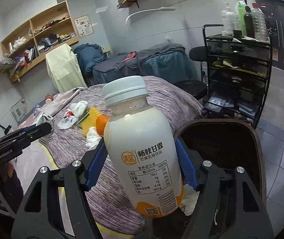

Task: Collect trash
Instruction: 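Carry both items to the black bin while the right tool drops the milk bottle inside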

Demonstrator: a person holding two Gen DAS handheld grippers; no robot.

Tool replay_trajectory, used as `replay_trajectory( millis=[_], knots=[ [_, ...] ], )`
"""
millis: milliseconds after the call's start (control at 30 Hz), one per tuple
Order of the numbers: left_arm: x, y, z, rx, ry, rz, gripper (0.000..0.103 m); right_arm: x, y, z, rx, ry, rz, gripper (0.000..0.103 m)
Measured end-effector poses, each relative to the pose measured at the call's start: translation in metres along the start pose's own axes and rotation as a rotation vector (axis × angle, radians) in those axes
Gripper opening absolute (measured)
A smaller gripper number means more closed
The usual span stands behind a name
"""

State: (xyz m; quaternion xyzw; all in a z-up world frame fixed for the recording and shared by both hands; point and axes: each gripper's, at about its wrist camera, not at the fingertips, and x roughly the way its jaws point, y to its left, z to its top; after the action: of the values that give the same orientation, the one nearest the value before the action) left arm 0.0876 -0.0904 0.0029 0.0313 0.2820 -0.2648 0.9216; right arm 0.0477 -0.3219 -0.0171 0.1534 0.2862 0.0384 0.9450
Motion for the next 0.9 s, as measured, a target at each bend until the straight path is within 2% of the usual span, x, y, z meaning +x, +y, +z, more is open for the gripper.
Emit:
replay_trajectory(
  millis=[300, 633, 733, 900],
  knots=[
    [0.021, -0.040, 0.000, 0.043, 0.039, -0.088, 0.033, -0.001, -0.051, -0.019, 0.097, 0.041, -0.129, 0.068],
    [0.040, -0.069, -0.003, 0.075, 0.086, -0.143, 0.033, 0.020, -0.091, -0.042, 0.176, 0.170, -0.240, 0.069],
    [0.045, -0.076, -0.003, 0.078, 0.103, -0.167, 0.033, 0.025, -0.099, -0.046, 0.196, 0.192, -0.254, 0.069],
    [0.052, -0.092, -0.004, 0.104, 0.124, -0.189, 0.033, 0.022, -0.102, -0.049, 0.207, 0.183, -0.274, 0.069]
  ],
)
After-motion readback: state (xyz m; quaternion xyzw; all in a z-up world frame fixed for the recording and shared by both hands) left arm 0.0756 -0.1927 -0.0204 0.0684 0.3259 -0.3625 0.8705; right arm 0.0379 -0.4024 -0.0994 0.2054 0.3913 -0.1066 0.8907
